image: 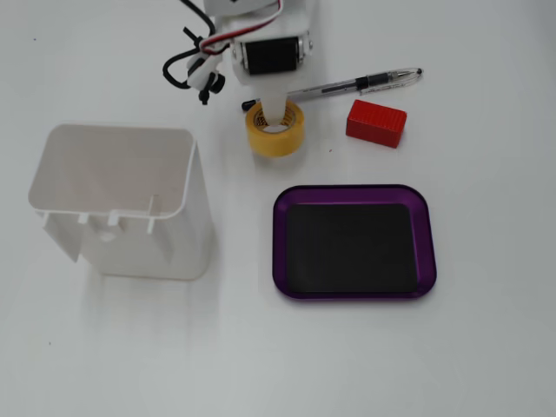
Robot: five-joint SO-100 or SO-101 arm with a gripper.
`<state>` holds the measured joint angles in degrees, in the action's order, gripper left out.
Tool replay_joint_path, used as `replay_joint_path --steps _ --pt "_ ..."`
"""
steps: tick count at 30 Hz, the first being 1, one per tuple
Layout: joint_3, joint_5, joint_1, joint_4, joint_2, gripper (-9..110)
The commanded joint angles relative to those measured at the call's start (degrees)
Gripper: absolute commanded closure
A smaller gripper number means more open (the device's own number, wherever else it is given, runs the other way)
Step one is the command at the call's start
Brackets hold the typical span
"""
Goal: Pick up the yellow tape and place it in the box.
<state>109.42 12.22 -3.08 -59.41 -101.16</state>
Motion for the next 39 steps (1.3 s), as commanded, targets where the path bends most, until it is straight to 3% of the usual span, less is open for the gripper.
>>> replay_joint_path --steps 1,5,11,19,30,39 --pt "-4.7 -0.9 3.4 -1.1 -7.9 102" --pt "-6.3 -0.3 8.9 1.3 -11.2 102" --pt "-5.4 -0.3 13.2 16.6 -10.5 102" --pt "-7.9 -0.3 13.3 24.1 6.0 102" --pt "-8.3 -0.3 13.3 26.5 15.4 101" --pt "-10.3 -0.9 10.9 21.8 11.7 91"
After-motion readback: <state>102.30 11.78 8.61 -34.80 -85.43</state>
